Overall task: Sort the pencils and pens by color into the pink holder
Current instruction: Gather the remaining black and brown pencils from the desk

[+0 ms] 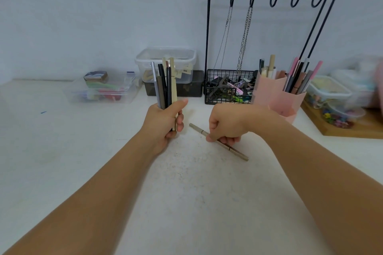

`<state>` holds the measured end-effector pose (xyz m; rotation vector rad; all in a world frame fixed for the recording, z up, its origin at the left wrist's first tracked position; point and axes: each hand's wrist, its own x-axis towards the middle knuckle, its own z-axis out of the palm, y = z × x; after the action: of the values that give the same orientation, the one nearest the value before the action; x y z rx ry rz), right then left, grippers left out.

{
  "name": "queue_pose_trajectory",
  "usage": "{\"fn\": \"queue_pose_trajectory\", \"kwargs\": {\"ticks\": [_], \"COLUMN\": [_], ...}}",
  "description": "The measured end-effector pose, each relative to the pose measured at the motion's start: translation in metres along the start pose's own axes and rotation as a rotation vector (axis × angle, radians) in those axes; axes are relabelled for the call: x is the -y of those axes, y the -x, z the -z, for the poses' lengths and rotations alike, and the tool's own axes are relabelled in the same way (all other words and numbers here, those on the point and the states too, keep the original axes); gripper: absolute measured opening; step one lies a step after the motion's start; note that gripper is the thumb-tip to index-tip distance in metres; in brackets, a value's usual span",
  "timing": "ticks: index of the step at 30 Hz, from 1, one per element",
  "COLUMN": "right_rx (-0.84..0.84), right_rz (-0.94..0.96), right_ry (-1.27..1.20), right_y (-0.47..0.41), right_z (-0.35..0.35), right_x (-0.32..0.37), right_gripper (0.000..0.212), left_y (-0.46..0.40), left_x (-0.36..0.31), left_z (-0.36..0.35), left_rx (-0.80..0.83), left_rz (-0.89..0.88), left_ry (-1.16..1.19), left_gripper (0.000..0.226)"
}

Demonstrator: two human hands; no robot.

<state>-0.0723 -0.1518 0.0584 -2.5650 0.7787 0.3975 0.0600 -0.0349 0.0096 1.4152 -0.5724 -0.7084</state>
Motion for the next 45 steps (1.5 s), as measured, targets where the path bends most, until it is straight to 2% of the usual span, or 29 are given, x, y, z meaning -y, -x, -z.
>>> {"fn": "queue_pose_trajectory", "kwargs": {"ticks": [6, 10, 12, 17, 20, 26, 33, 36, 38, 40, 41, 43, 45], "right_rx": [-0.009, 0.03, 0.039, -0.082, -0.144, -0.283, -0.473, -0.609, -0.66, -0.638, -0.638, -0.717, -0.799], "right_rz": [0.048, 0.069, 0.11, 0.345, 0.397, 0.401, 0.394, 0.344, 0.306, 0.37, 0.424, 0.549, 0.603], "right_ry": [0.02, -0.069, -0.215, -0.856, -1.038, -1.014, -0.727, -0.664, -0.763, -0.991, -1.073, -1.061, -0.906], "right_y": [0.0, 0.0, 0.001, 0.005, 0.006, 0.007, 0.011, 0.01, 0.008, 0.008, 0.008, 0.009, 0.01], "right_z": [-0.003, 0.0, 0.002, 0.011, 0.016, 0.017, 0.015, 0.013, 0.013, 0.014, 0.014, 0.014, 0.009], "right_x": [0.001, -0.004, -0.005, -0.002, 0.001, 0.011, 0.021, 0.021, 0.021, 0.024, 0.026, 0.032, 0.039], "right_gripper": [0.028, 0.025, 0.023, 0.013, 0.013, 0.014, 0.011, 0.022, 0.041, 0.062, 0.065, 0.047, 0.032], "left_y": [0.001, 0.002, 0.003, 0.007, 0.009, 0.014, 0.016, 0.015, 0.014, 0.014, 0.014, 0.017, 0.018], "left_x": [-0.002, -0.003, -0.003, -0.003, -0.002, 0.0, 0.004, 0.005, 0.006, 0.006, 0.007, 0.008, 0.01], "left_z": [0.001, 0.002, 0.002, -0.002, -0.005, -0.012, -0.01, -0.011, -0.012, -0.012, -0.013, -0.016, -0.019], "left_rx": [0.015, 0.026, 0.048, 0.136, 0.189, 0.299, 0.36, 0.345, 0.294, 0.229, 0.208, 0.196, 0.176], "left_rz": [0.029, 0.05, 0.05, 0.061, 0.077, 0.05, 0.022, 0.011, -0.066, -0.179, -0.223, -0.275, -0.313], "left_ry": [0.007, 0.064, 0.087, 0.077, 0.137, 0.112, 0.031, 0.034, -0.033, -0.165, -0.228, -0.307, -0.334], "left_gripper": [0.037, 0.036, 0.036, 0.038, 0.044, 0.062, 0.027, 0.028, 0.029, 0.03, 0.032, 0.035, 0.035]}}
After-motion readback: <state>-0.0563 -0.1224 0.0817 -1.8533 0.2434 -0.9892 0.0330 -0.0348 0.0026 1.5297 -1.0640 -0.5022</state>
